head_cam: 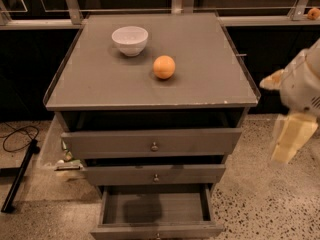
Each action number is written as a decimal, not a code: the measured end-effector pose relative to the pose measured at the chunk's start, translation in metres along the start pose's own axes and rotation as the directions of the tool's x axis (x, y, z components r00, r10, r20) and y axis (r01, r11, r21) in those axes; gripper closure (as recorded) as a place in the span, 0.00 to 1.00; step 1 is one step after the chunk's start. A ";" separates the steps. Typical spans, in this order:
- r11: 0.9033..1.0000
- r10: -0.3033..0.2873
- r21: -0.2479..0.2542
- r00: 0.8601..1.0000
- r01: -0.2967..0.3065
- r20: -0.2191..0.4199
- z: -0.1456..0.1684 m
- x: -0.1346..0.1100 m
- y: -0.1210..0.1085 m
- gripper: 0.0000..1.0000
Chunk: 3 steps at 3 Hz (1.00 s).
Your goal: Close bottom drawer
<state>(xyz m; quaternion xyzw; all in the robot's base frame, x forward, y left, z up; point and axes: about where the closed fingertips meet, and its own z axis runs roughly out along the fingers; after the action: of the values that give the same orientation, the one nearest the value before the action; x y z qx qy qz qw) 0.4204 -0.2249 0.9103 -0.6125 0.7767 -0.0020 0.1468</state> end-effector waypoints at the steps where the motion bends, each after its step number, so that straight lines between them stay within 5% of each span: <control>1: 0.998 0.012 -0.059 1.000 -0.012 0.003 0.058 0.028 0.027 0.00; 3: 0.992 0.030 -0.123 0.999 -0.024 0.046 0.172 0.074 0.077 0.43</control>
Offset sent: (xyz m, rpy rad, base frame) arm -0.0575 -0.0221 -0.2037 0.0677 0.1103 0.0501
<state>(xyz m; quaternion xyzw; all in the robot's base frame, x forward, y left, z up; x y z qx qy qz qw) 0.3717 -0.2457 0.7149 -0.6096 0.7799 0.0620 0.1275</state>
